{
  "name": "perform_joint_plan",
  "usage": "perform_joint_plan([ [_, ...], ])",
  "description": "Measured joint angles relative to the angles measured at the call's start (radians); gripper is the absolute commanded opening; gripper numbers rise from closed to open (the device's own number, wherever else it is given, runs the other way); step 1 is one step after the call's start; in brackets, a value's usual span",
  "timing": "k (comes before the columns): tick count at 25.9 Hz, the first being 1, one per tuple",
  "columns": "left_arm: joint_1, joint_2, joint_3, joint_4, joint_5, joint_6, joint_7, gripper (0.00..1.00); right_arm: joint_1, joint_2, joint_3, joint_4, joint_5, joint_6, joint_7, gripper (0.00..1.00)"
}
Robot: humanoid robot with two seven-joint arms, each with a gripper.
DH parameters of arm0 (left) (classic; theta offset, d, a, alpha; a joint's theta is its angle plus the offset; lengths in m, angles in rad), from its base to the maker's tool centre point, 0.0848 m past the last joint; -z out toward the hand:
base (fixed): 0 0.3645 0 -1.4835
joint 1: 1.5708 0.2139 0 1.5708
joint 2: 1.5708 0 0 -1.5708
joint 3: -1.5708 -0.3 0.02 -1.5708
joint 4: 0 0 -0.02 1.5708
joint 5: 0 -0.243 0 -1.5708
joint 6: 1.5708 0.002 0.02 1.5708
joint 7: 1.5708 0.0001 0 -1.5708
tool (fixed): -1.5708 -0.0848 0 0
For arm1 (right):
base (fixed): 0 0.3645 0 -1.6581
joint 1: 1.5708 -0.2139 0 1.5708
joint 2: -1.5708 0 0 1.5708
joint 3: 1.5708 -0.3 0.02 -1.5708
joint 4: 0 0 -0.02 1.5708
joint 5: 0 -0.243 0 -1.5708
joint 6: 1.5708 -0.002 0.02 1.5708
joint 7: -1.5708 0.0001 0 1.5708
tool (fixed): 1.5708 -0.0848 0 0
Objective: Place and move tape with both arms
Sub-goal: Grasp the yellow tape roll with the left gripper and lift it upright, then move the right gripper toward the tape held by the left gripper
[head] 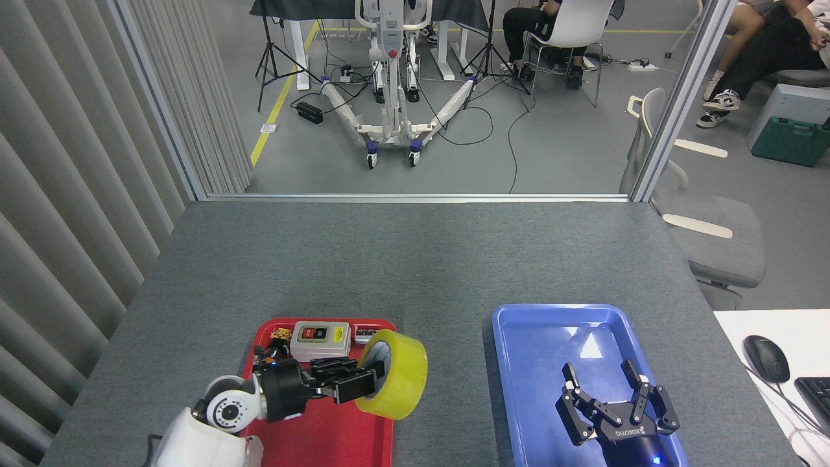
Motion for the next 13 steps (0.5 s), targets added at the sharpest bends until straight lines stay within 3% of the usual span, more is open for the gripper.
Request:
perform_joint_plan([
  [8,0.012,-0.067,-0.034,0.023,0.028,0.0,0.001,0.0,0.054,-0.087,0.003,-0.019,-0.006,-0.518,-0.133,0.99],
  [13,0.011,-0.079,-0.049,0.028,0.021,0.0,0.001,0.0,0.072,-0.086,0.048,-0.045,-0.01,-0.629,-0.143,0.98],
])
